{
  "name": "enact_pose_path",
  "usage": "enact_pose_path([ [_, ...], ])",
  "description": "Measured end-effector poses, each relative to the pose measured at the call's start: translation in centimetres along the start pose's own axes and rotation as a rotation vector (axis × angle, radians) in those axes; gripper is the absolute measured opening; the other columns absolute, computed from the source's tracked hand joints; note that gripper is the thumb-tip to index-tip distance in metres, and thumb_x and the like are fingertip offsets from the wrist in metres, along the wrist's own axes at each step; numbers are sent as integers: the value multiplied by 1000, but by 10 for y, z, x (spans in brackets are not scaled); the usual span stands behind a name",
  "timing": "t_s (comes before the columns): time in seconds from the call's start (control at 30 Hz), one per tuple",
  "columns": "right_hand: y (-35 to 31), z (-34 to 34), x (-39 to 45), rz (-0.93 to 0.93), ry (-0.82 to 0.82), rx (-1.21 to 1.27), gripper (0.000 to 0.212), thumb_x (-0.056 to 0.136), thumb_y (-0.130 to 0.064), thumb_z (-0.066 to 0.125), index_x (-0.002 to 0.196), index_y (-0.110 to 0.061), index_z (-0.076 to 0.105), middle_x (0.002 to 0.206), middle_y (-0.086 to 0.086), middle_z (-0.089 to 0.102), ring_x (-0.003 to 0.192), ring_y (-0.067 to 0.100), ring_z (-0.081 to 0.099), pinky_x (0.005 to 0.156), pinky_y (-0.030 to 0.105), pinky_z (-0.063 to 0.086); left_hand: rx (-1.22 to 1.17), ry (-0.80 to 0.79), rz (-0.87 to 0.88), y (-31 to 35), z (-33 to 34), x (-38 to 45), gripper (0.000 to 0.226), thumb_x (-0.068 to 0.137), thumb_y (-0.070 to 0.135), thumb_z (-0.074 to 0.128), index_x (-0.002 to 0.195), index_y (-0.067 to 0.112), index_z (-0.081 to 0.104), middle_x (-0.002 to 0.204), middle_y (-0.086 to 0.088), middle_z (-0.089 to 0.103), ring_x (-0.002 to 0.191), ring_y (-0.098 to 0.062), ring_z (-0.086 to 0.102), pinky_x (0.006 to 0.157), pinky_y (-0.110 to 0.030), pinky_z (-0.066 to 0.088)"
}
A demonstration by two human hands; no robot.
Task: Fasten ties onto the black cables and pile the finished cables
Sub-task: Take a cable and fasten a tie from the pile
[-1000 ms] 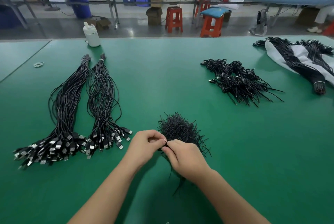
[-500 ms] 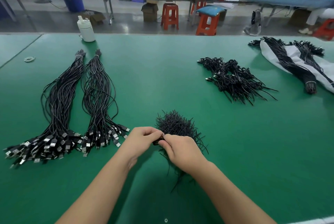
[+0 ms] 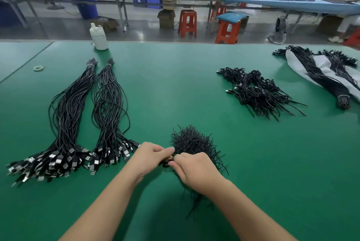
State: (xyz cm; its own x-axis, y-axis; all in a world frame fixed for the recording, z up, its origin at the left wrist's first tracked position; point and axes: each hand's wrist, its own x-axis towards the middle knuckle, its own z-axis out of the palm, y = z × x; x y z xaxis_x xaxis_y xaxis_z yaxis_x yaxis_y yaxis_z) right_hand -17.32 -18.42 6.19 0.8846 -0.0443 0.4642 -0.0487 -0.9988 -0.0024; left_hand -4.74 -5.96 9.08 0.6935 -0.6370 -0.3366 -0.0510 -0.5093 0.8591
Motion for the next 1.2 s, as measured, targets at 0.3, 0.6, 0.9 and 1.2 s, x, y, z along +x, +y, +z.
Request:
enact_pose_path([
  [0.3, -4, 2, -1, -34, -160, -68, 43, 100, -47, 36, 78, -25, 66, 61, -7, 59, 46, 14, 54, 43, 27, 37, 220, -140, 95, 2, -16, -6, 15, 87, 33, 74, 77, 24, 80, 75, 5, 76, 65, -4, 58, 69, -26, 46],
  [0.6, -2, 5, 3, -128, -279, 111, 49, 104, -52, 26, 93, -17, 58, 85, 1, 62, 72, 25, 61, 58, 36, 37, 365, -116, 111, -2, -13, -11, 19, 83, 12, 75, 69, 24, 71, 69, 3, 72, 59, -7, 54, 61, -24, 46],
  [0.9, 1, 2, 6, -119, 31, -55, 25, 85, -46, 68, 95, -23, 71, 108, -4, 67, 115, 23, 57, 101, 39, 42, 402, -63, 88, -8, -14, -9, 12, 82, 13, 73, 73, 20, 68, 65, 7, 68, 55, -2, 55, 54, -17, 41],
  [1.2, 4, -5, -2, -12, 114, 402, 28, 89, -12, 71, 117, -14, 73, 116, -1, 71, 102, 18, 65, 90, 29, 54, -245, -304, -6, -8, -24, -8, 8, 86, 4, 71, 82, 8, 67, 71, -10, 70, 62, -13, 63, 52, -20, 40],
])
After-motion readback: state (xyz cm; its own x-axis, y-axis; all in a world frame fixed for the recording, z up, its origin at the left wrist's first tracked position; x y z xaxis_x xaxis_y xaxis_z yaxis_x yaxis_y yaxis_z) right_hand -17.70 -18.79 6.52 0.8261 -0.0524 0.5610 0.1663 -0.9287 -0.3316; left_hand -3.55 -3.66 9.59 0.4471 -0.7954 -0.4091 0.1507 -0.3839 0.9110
